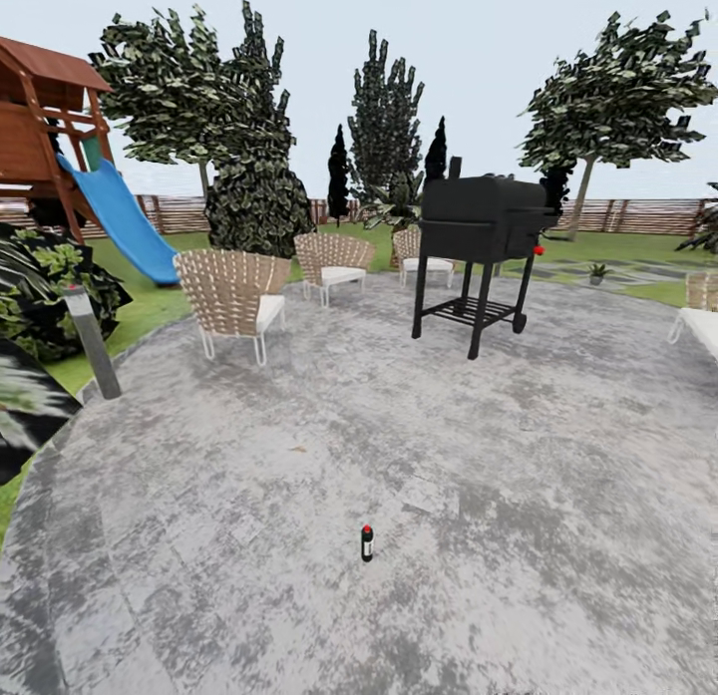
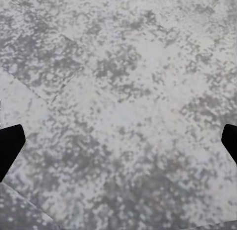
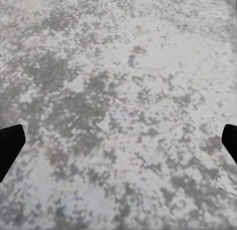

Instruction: Pick up the pesticide atomizer in the garden and spray insectifuge to fully cover both potted plants in the garden.

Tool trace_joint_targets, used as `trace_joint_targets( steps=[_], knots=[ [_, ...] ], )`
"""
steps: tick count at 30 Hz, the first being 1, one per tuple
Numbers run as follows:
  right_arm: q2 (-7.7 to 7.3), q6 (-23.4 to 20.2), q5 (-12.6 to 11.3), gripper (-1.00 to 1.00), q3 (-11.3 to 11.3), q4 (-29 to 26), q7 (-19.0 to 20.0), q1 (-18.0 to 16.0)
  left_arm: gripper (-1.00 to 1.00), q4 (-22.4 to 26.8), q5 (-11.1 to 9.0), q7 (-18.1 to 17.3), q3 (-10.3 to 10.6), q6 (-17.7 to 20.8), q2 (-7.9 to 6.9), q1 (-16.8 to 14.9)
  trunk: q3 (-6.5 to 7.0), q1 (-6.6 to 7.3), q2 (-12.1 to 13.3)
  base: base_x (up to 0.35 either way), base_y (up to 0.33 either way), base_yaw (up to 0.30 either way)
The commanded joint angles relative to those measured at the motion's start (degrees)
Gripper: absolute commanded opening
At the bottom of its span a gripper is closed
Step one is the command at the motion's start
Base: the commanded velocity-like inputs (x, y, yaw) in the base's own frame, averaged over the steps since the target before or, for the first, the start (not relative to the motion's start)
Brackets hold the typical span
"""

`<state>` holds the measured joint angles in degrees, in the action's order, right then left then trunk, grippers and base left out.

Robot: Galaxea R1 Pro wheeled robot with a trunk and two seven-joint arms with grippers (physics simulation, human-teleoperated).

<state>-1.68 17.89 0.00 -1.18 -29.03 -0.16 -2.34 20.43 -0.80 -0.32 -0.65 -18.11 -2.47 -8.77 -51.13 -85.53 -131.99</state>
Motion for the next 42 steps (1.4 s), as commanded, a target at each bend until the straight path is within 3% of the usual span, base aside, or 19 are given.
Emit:
trace_joint_targets(
  steps=[1,32,42],
  knots=[
    [0.01,0.2,0.0,1.0,-0.1,0.0,0.0,0.0,1.0,0.0,-0.1,0.0,-0.1,-0.2,0.0,0.0,-0.05,0.0,0.0,0.093,0.293,-0.3],
    [0.01,0.1,0.0,1.0,-0.1,0.1,0.1,0.0,1.0,0.0,0.0,0.0,-0.1,-0.2,0.0,0.0,-0.05,0.0,0.0,0.137,0.288,-0.3],
    [0.01,0.1,0.0,1.0,-0.1,0.1,0.0,0.0,1.0,0.0,-0.1,0.0,-0.1,-0.2,0.0,0.0,-0.05,0.0,0.0,0.039,0.053,-0.3]
  ],
)
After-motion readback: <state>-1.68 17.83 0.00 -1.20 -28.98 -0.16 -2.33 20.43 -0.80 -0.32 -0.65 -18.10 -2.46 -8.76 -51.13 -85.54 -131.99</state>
